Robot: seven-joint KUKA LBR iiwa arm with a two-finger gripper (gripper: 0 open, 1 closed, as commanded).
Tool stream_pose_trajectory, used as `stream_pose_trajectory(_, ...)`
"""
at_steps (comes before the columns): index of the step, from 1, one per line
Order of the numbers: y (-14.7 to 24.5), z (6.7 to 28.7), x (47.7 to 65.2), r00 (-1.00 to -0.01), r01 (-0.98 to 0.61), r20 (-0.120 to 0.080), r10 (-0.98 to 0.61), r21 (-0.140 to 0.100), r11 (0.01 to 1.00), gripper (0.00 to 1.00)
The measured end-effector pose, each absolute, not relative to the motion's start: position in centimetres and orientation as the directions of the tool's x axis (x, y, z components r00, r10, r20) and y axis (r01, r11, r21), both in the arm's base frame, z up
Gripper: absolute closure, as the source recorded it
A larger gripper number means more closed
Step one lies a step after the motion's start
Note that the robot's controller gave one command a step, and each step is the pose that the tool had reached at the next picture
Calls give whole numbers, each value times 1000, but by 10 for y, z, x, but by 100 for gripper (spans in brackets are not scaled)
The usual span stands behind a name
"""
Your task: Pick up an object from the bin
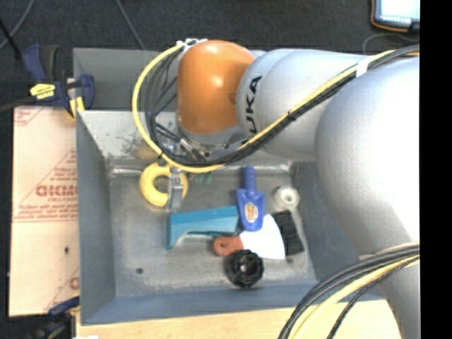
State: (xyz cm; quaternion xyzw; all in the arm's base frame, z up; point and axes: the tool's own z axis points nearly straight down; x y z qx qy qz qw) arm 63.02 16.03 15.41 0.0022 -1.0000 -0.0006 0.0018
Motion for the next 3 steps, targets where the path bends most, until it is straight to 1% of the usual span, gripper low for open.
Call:
stream_pose_trajectory(1, 160, 159, 631, -1000, -2, -3, -2, 2, 1000, 0)
stream_pose_trajectory(2, 123, 109, 599, -995, -102, -4, -102, 1, 995, 0)
stream_pose_trajectory(3, 95, 118, 577, -998, -55, 1, -55, 2, 998, 0)
